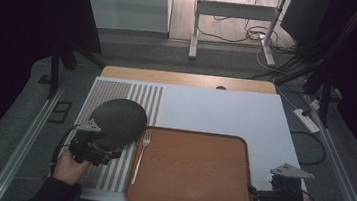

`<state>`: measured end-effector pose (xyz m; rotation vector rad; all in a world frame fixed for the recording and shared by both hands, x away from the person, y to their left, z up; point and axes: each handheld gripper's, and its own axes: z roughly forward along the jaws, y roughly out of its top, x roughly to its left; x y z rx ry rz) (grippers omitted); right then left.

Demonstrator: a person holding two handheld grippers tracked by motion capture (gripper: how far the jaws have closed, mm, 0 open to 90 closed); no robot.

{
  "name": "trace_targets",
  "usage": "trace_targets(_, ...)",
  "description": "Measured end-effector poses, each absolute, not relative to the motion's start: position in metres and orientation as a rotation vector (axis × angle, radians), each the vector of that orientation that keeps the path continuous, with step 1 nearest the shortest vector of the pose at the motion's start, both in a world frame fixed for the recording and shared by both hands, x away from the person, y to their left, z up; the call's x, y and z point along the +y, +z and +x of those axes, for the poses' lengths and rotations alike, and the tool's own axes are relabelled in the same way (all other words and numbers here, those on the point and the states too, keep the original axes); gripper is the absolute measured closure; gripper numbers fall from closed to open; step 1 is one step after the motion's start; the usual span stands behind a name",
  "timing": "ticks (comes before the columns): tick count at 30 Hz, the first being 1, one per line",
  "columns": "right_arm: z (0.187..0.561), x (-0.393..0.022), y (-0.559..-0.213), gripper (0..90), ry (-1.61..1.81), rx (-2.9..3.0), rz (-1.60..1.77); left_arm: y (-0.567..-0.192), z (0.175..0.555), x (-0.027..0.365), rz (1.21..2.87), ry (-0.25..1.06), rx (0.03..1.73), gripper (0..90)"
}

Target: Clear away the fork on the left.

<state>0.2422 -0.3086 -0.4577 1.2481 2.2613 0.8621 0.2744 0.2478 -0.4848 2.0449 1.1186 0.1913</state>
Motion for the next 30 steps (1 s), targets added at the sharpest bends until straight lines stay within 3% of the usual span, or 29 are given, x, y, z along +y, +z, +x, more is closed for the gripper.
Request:
trace_targets(16, 0.242, -0.309, -0.458, 0.0, 0.856, 2.253, 1.254, -0.491, 0.258, 0.268, 2.008, 0.180, 1.179, 0.0)
trace_targets(30, 0.239, -0.311, -0.457, 0.0, 0.858, 2.238, 1.261, -0.487, 0.245, 0.274, 2.000, 0.258, 1.209, 0.0)
